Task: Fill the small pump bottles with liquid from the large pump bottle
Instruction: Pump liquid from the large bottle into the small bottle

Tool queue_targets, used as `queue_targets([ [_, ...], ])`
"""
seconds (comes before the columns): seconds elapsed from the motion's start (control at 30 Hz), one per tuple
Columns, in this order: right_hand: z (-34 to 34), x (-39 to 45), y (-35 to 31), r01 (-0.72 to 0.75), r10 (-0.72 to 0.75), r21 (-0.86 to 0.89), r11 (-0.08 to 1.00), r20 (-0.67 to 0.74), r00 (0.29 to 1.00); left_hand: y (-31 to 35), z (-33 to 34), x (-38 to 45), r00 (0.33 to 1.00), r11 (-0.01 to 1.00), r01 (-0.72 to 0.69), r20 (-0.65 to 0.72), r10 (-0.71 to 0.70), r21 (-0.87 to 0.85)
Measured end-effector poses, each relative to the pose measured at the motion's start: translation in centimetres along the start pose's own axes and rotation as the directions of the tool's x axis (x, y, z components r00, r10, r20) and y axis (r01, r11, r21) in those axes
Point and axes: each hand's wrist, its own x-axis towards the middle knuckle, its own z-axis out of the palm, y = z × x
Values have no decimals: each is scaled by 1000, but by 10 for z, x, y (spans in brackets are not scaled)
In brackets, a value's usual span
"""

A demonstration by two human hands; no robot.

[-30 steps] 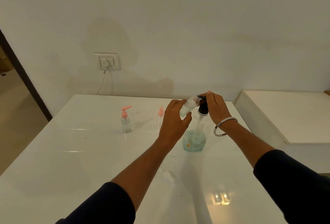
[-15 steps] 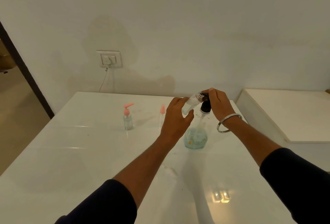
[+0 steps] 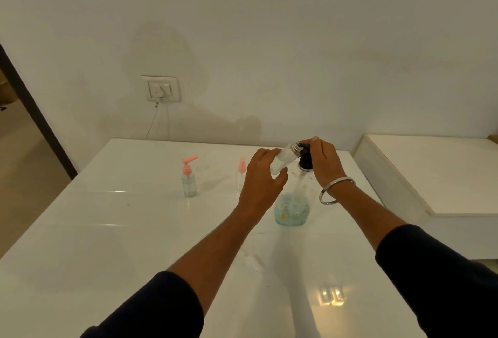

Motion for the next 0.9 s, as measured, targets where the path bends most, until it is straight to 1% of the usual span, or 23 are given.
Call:
queue_targets([
  [0.17, -5, 5, -3, 8, -6, -51, 999, 31, 1000, 4, -2, -1, 1000, 1000, 6, 8, -6, 4],
  [0.27, -7, 7, -5, 5, -3, -45, 999, 42, 999, 6, -2, 1, 1000, 1000, 2, -3, -2, -5],
  [0.5, 1, 3, -1, -5, 5, -2, 1000, -17, 1000, 0, 1, 1, 1000, 1000, -8, -12, 8, 5],
  [0.73, 2, -2, 1, -1, 0, -15, 1000, -26, 1000, 3, 0, -1, 1000, 1000, -5, -10, 5, 15],
  [0.8, 0, -2, -3, -6, 5, -22, 1000, -29, 1000, 6, 1, -1, 1000, 1000, 19, -7, -19, 7],
  [0.9, -3, 5, -7, -19, 20, -71, 997, 4, 1000, 9, 2, -2, 999, 999, 53, -7, -53, 9],
])
